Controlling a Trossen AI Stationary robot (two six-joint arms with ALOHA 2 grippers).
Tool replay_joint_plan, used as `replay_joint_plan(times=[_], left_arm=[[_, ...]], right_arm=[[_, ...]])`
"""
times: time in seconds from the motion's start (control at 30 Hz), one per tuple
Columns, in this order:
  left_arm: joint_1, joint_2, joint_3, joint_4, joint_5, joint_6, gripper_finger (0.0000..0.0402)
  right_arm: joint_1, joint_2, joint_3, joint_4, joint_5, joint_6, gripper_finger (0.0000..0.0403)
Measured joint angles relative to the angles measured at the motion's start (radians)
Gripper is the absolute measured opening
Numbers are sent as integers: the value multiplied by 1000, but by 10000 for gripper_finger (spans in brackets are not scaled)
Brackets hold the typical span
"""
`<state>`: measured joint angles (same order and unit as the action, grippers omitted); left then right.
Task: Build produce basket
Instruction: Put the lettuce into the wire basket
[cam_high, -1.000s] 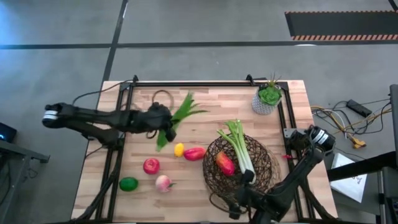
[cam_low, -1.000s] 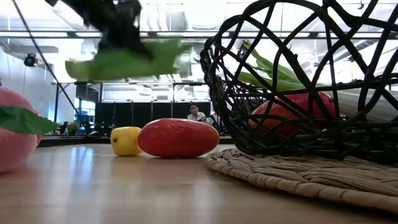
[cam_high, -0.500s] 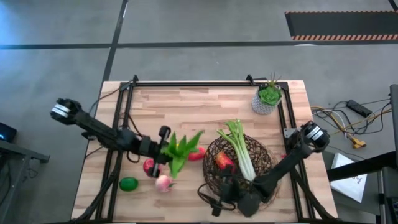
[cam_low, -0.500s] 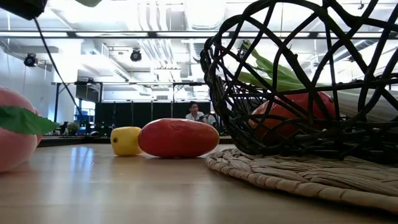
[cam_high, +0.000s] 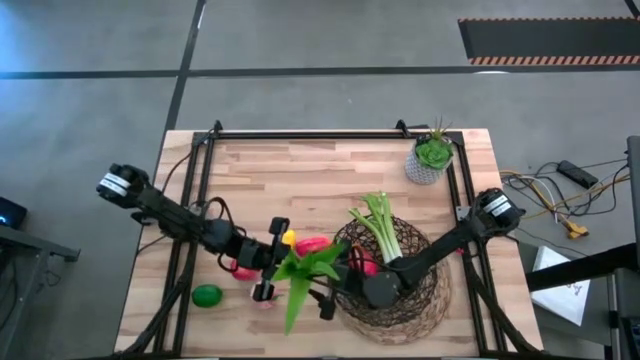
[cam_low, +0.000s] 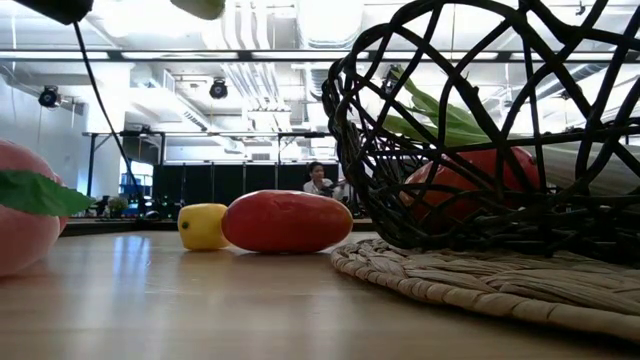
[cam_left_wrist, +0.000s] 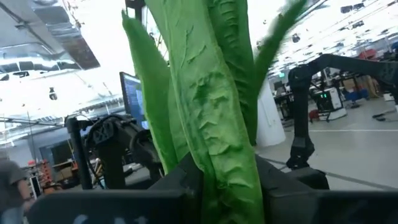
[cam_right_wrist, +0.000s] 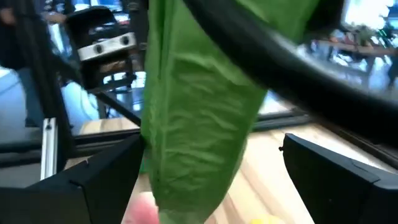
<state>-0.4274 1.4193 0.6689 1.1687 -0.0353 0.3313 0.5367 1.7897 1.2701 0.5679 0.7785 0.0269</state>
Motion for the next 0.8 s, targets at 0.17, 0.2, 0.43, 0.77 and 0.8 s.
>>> replay_joint_plan(times=[0.17, 0.2, 0.43, 0.77, 0.8], left_arm=[[0, 3, -1, -7, 2, 1, 39], [-1, 3, -1, -10, 2, 10, 44], [-1, -44, 2, -194, -31, 83, 155], [-98, -309, -13, -687, -684, 84, 272], [-112, -328, -20, -720, -739, 56, 273]], right_arm=[[-13, 0, 1, 46, -72, -46, 341], [-15, 0, 1, 43, -70, -56, 328], [-8, -3, 2, -11, -9, -92, 193], [78, -97, 229, -993, 169, 482, 40], [84, -103, 265, -1134, 151, 602, 38]])
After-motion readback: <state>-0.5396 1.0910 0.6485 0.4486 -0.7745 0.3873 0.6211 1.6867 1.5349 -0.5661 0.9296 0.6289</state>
